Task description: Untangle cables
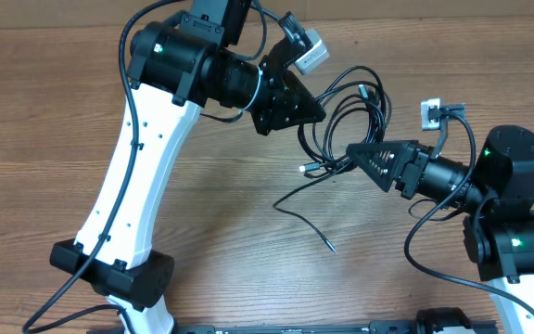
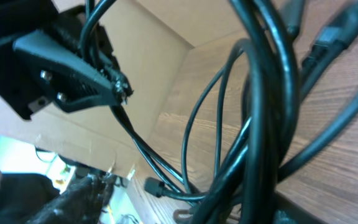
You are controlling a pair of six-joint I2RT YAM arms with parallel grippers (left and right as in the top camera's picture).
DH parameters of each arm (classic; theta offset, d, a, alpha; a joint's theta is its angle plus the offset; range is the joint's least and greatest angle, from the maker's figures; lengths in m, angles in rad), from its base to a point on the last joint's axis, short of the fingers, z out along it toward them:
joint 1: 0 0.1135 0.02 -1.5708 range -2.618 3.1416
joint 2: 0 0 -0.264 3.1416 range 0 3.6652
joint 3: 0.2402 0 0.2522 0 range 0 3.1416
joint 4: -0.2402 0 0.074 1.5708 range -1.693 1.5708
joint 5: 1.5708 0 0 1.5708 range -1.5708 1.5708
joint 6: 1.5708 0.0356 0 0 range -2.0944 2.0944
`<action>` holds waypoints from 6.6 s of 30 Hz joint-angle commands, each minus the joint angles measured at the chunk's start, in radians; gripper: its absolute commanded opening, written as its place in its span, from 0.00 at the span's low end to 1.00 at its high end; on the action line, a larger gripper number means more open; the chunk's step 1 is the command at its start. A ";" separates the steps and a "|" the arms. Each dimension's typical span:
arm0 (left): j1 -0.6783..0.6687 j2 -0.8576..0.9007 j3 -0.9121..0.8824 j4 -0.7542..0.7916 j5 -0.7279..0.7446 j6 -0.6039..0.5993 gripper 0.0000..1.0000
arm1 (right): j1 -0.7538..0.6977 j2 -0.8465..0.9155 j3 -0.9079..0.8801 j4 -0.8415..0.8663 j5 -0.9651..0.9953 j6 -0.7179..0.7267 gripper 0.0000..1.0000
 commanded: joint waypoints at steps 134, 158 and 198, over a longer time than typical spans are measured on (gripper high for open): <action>-0.380 -0.001 0.024 0.084 -0.856 -0.015 0.55 | -0.002 0.091 0.019 0.047 0.087 1.265 0.04; -0.378 0.001 0.026 0.084 -0.867 -0.024 0.04 | -0.002 0.091 0.019 0.047 0.061 1.209 0.51; -0.380 -0.057 0.027 0.080 -0.784 -0.067 0.04 | -0.002 0.091 0.019 0.092 0.209 0.973 0.04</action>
